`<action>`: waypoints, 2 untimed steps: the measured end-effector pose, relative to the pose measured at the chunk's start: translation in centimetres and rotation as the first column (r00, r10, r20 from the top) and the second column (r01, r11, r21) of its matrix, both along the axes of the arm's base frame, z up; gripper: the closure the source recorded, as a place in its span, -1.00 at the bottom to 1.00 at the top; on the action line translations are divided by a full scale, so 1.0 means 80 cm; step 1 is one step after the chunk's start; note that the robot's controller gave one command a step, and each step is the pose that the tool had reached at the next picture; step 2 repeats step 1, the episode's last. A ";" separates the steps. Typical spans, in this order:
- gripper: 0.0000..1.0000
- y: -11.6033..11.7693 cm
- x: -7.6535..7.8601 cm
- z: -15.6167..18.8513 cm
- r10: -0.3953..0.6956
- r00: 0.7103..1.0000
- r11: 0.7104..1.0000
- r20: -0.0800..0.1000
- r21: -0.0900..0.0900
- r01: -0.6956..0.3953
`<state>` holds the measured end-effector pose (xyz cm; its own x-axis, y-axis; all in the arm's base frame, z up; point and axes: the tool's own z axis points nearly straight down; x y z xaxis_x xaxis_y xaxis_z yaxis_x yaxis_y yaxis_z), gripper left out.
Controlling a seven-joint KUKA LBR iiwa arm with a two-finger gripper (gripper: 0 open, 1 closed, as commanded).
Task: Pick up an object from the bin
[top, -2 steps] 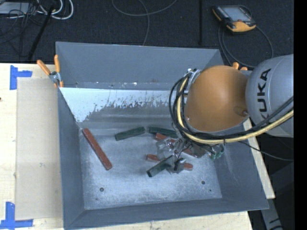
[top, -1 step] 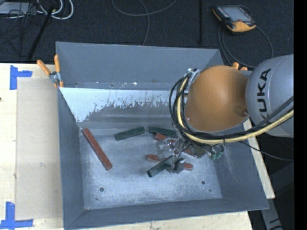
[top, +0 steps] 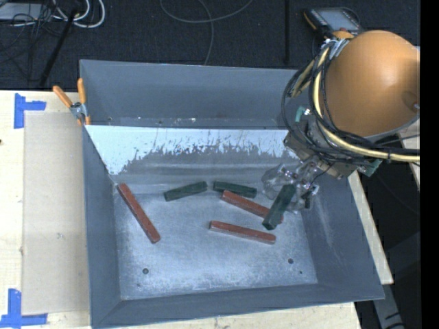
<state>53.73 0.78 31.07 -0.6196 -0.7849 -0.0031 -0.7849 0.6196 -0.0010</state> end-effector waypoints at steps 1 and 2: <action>1.00 0.000 0.000 -0.001 -0.001 1.000 1.000 -0.001 0.000 0.001; 1.00 0.000 0.000 -0.001 -0.001 1.000 1.000 -0.001 0.000 0.001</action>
Offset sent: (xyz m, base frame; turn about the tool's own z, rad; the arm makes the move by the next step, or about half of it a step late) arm 0.0292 0.0311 0.0611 -0.0214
